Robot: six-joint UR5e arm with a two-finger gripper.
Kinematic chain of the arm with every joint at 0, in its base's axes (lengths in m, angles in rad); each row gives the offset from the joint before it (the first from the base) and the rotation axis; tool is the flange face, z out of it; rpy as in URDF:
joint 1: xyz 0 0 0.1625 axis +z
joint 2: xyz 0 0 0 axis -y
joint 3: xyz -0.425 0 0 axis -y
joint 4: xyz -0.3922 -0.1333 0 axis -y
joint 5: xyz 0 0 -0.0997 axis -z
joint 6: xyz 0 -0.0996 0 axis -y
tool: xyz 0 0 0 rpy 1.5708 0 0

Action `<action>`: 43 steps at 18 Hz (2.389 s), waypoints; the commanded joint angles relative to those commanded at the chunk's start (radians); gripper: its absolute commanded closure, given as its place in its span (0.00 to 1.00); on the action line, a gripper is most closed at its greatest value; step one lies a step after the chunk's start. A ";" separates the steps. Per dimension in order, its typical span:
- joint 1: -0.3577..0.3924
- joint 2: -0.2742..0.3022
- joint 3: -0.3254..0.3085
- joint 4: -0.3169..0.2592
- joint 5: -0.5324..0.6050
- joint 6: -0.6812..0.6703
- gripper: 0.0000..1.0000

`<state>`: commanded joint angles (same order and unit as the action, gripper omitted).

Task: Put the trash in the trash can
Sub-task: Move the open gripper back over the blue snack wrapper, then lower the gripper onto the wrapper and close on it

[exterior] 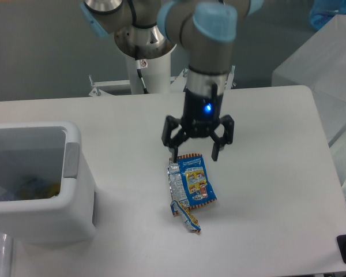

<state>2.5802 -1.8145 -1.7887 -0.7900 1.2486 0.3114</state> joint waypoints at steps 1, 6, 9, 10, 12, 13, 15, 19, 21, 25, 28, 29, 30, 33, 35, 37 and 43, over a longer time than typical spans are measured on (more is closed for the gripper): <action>-0.002 -0.021 0.002 0.000 0.009 0.000 0.00; -0.008 -0.103 0.008 0.003 0.052 -0.006 0.00; -0.027 -0.160 0.026 0.031 0.069 -0.029 0.00; -0.035 -0.181 0.041 0.037 0.074 -0.046 0.00; -0.058 -0.215 0.064 0.038 0.110 -0.078 0.00; -0.072 -0.229 0.069 0.038 0.130 -0.092 0.00; -0.093 -0.249 0.072 0.038 0.164 -0.101 0.00; -0.115 -0.253 0.072 0.038 0.167 -0.126 0.00; -0.127 -0.264 0.074 0.038 0.173 -0.130 0.00; -0.149 -0.272 0.077 0.038 0.190 -0.146 0.00; -0.156 -0.284 0.077 0.038 0.193 -0.147 0.00; -0.160 -0.286 0.075 0.038 0.198 -0.147 0.01; -0.169 -0.287 0.075 0.038 0.201 -0.146 0.01; -0.172 -0.295 0.074 0.038 0.216 -0.146 0.16; -0.176 -0.298 0.071 0.038 0.227 -0.144 0.32; -0.176 -0.302 0.071 0.038 0.229 -0.143 0.45; -0.176 -0.301 0.071 0.038 0.232 -0.138 0.87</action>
<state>2.4037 -2.1154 -1.7181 -0.7517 1.4803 0.1733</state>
